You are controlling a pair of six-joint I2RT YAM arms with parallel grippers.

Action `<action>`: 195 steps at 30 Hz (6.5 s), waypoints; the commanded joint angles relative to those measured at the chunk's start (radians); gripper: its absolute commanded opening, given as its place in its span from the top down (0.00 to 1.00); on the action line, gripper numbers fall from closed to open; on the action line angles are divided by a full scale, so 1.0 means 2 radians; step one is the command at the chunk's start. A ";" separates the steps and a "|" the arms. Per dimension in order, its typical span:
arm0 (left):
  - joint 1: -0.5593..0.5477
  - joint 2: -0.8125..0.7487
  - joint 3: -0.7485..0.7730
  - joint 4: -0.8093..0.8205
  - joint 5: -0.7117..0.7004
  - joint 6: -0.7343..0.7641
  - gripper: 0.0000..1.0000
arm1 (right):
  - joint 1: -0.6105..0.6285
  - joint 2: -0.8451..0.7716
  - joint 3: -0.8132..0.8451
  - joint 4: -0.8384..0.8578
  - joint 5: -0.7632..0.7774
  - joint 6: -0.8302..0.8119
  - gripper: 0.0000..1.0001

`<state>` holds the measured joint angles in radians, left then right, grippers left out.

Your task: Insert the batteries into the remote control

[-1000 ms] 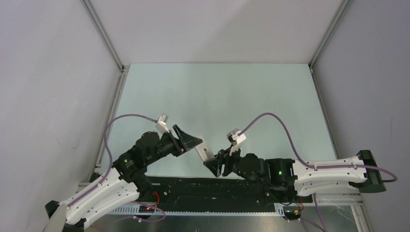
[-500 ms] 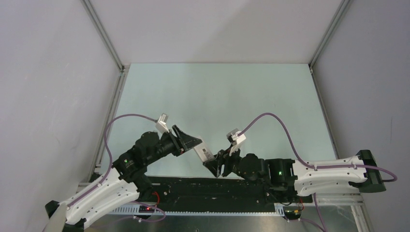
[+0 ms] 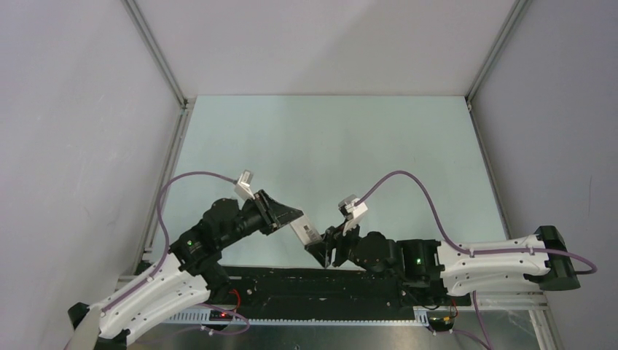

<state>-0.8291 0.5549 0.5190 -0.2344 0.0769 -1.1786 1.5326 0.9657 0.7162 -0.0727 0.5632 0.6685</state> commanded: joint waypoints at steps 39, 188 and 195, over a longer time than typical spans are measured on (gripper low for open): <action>-0.004 -0.051 -0.018 0.251 0.031 -0.057 1.00 | -0.021 -0.144 -0.095 0.226 -0.039 0.105 0.18; -0.003 0.005 0.086 0.002 0.029 -0.061 1.00 | 0.191 0.184 0.058 0.358 0.352 -1.034 0.54; -0.003 -0.010 0.074 0.003 0.014 -0.068 1.00 | 0.195 0.194 0.058 0.384 0.342 -1.010 0.35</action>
<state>-0.8318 0.5488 0.6735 -0.2642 0.1265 -1.3254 1.9106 1.3460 0.8009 0.6044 1.2705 -1.3842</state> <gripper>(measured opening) 0.304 0.624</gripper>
